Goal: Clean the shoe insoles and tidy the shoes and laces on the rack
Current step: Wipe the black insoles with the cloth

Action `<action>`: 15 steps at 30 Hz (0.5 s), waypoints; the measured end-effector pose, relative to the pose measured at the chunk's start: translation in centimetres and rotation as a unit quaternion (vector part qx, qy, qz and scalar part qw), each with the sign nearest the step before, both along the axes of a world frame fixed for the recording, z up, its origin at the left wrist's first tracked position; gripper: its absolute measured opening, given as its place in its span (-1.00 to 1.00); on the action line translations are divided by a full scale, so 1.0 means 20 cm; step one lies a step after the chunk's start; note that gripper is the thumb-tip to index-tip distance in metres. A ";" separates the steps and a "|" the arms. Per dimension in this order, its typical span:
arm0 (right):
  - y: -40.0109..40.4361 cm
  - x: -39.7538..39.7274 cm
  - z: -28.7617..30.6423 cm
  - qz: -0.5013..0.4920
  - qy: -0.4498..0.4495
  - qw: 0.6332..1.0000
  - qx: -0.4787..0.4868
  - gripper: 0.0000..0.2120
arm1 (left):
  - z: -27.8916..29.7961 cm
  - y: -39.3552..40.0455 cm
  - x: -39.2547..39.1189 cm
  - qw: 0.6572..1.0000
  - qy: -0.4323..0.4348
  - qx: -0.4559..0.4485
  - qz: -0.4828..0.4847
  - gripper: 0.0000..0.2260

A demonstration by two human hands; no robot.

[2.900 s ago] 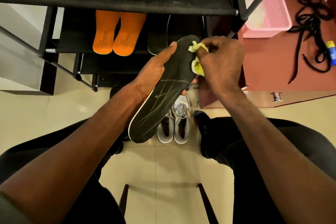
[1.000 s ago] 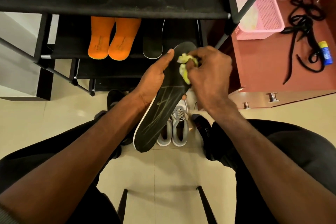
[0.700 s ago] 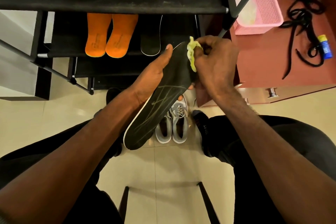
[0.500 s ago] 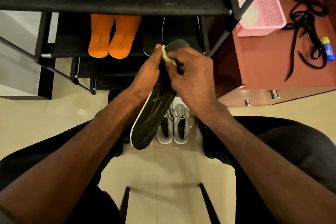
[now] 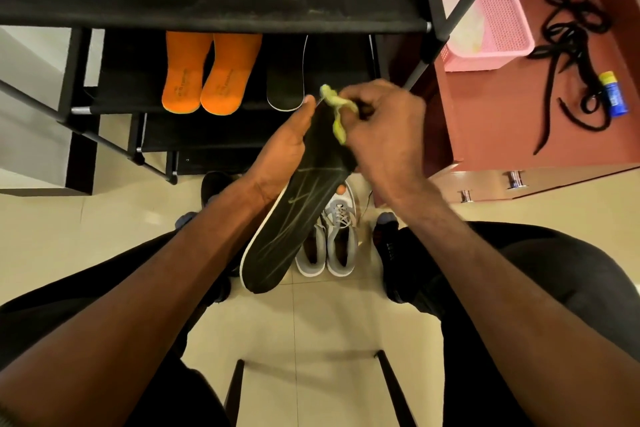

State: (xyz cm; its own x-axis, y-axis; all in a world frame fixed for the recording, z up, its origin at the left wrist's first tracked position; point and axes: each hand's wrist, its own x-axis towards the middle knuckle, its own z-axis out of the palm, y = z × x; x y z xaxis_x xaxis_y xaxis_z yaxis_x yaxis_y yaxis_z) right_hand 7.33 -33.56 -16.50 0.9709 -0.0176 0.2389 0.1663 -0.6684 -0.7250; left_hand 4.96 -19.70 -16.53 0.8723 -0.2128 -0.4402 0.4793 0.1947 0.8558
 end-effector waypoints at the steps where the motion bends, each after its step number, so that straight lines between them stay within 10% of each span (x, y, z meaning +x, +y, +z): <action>1: 0.04 -0.03 -0.01 0.037 -0.010 0.999 0.001 -0.79 | -0.01 0.02 0.01 1.000 -0.005 -0.001 0.013 -0.57; 15: -0.09 0.09 0.02 0.052 -0.048 0.997 -0.040 -0.79 | 0.05 0.13 0.02 1.000 0.028 -0.005 -0.003 -0.59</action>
State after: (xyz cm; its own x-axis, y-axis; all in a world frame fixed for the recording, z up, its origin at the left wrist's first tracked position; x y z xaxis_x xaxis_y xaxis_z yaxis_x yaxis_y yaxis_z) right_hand 9.15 -35.36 -16.08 0.9388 0.1057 0.3279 0.3048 -0.6989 -0.6471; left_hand 5.30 -17.12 -15.61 0.8450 -0.2222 -0.4865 0.5278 0.1998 0.8255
